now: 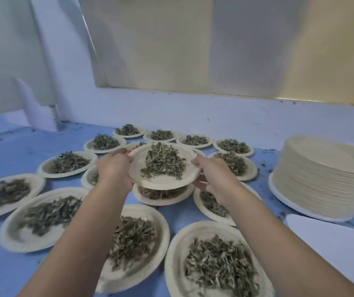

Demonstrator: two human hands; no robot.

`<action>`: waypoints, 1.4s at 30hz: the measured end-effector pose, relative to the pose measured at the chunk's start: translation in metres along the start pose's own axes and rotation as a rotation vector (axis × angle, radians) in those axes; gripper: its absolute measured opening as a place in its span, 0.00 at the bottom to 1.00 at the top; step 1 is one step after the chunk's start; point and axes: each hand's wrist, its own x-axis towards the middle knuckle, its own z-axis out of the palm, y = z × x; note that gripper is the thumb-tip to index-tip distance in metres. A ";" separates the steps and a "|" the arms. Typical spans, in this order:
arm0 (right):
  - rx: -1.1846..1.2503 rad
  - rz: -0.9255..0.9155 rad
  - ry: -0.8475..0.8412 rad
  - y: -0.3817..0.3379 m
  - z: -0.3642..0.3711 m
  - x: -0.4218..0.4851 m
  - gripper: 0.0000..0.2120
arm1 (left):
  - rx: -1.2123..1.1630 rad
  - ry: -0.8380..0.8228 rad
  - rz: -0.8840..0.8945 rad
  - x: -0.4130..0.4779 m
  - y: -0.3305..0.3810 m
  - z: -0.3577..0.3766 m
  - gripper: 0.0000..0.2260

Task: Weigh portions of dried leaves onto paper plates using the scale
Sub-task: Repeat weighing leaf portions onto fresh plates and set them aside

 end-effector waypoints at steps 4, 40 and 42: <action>0.087 0.086 -0.099 0.002 0.035 0.012 0.01 | -0.005 0.079 0.049 0.026 0.006 -0.020 0.16; 0.313 0.231 -0.249 -0.044 0.249 0.296 0.08 | 0.036 0.208 -0.290 0.443 0.064 -0.049 0.08; 0.327 0.224 -0.255 -0.039 0.249 0.306 0.07 | 0.023 0.228 -0.298 0.457 0.057 -0.051 0.15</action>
